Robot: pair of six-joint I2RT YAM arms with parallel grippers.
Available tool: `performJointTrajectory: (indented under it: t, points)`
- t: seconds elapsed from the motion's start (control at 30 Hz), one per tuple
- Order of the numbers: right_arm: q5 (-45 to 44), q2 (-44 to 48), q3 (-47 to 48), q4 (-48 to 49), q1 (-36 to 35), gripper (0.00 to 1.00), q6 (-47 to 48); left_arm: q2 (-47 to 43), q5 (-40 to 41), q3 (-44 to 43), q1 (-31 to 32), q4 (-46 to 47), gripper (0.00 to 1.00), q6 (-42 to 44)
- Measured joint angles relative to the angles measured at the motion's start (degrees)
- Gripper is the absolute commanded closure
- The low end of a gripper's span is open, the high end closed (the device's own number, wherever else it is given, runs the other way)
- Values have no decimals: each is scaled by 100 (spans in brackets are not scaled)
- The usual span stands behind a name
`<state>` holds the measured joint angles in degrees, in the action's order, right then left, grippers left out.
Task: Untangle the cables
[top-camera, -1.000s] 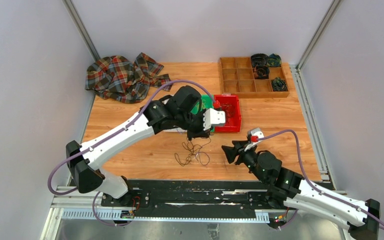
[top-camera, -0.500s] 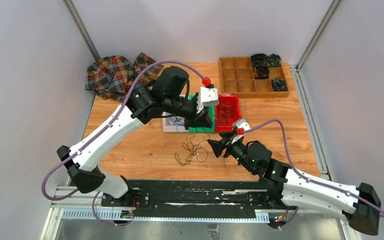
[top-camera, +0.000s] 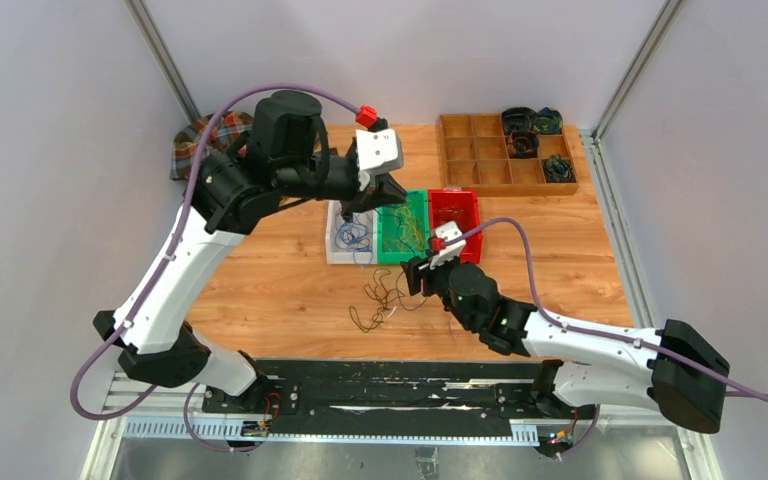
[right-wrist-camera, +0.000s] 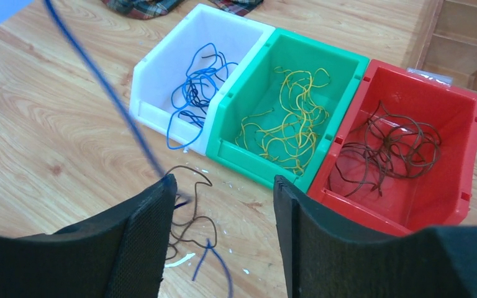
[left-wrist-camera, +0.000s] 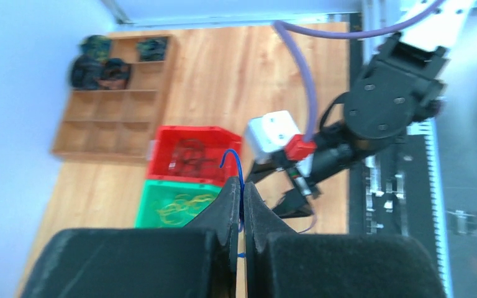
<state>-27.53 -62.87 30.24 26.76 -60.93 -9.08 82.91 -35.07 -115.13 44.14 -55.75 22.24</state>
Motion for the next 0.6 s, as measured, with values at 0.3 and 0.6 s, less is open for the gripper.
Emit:
performJointTrajectory:
  t: [0.3,0.6]
  points:
    - [-55,804,-142,-140,0,34,-317,-153,1213,227,-656,232,99,876]
    - [-343,2144,-452,-793,57,30,-457,-142,1727,1298,-1344,970,99,1128]
